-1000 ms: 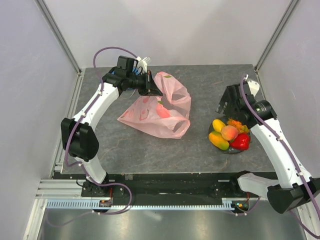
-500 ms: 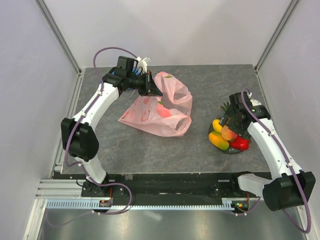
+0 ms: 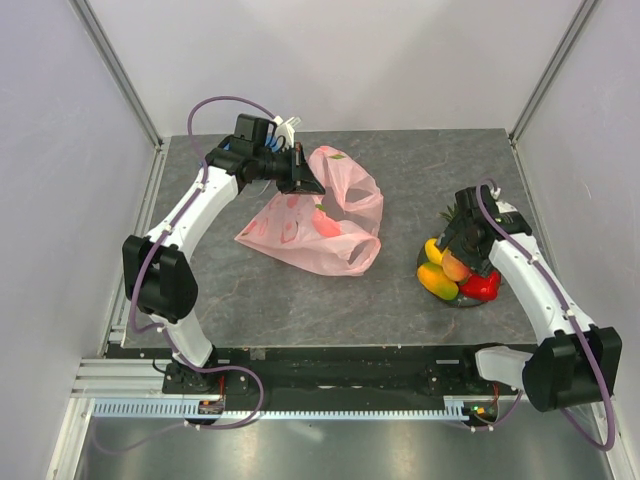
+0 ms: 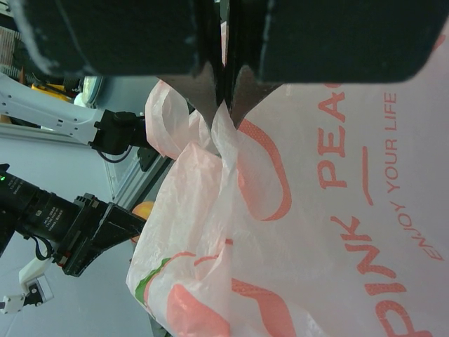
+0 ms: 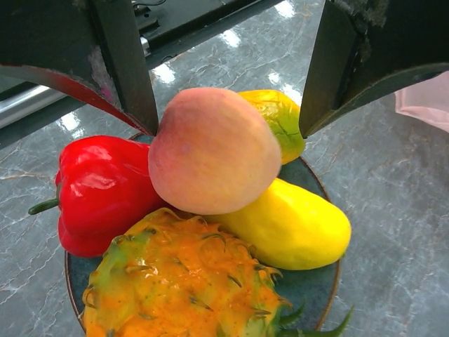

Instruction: Place the fruits into the plastic bag

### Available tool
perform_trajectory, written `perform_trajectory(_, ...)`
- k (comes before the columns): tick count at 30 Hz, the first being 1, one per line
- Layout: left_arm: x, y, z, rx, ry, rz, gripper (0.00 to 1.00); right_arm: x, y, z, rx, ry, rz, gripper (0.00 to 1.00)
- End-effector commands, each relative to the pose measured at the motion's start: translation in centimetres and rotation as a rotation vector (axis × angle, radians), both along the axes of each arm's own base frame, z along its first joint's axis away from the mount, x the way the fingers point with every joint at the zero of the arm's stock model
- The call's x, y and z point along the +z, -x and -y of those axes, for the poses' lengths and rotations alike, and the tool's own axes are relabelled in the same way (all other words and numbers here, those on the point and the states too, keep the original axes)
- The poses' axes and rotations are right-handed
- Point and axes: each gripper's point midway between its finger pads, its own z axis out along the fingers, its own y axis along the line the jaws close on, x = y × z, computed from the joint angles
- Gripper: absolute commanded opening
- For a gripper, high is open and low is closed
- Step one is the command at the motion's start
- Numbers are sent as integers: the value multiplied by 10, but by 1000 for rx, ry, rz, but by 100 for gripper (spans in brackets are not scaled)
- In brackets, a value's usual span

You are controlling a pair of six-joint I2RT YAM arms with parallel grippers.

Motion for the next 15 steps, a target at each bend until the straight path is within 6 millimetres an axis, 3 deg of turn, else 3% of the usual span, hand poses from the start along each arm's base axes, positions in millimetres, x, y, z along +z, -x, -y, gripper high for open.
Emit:
perform_trajectory(1,4,3,3,-27,19,19,2,-9,-6,0,-32,-8,6,89)
perform_trajectory(15,6,2,4,-30,25,25,2,-16,-10,1,-54,-6,7,78)
